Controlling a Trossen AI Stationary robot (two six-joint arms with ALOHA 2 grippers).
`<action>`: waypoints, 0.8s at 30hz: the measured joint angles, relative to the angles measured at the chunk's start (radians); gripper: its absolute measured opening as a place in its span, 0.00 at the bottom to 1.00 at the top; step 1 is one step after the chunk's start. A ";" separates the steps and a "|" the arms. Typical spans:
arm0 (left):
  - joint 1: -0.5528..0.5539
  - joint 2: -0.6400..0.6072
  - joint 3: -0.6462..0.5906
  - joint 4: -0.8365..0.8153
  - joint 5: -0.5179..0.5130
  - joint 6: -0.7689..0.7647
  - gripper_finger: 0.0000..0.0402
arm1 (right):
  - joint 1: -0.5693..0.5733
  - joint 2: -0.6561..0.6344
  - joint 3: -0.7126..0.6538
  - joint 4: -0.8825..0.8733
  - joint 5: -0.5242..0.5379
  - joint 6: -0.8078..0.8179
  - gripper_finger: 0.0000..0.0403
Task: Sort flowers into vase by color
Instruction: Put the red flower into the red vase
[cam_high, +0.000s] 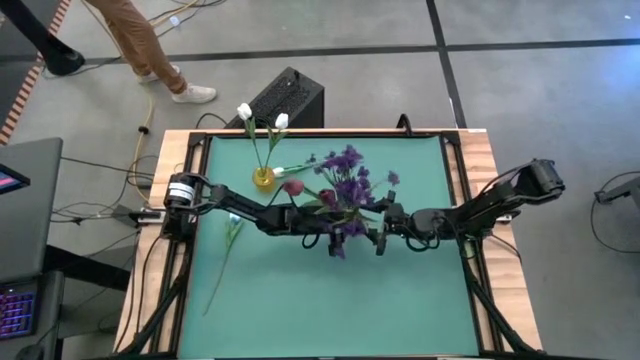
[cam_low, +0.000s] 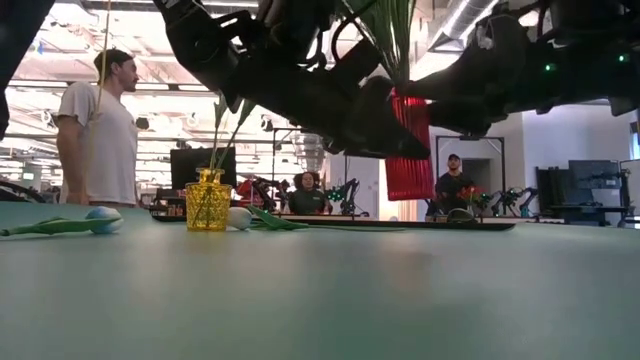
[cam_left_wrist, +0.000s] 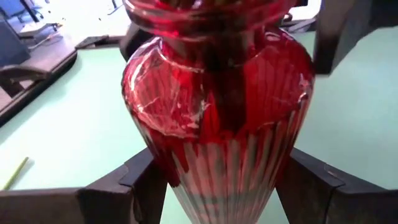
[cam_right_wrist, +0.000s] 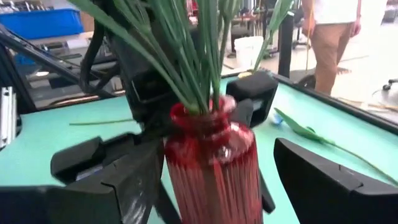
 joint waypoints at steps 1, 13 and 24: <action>0.000 0.000 0.000 0.004 0.001 0.002 0.56 | -0.002 -0.007 0.000 -0.016 -0.009 0.010 0.82; -0.001 -0.001 0.000 -0.009 0.010 -0.004 0.56 | -0.027 0.136 0.119 -0.090 -0.051 -0.061 0.82; -0.001 -0.003 0.001 -0.054 -0.002 -0.012 0.56 | -0.027 0.108 0.135 -0.171 -0.046 -0.082 0.77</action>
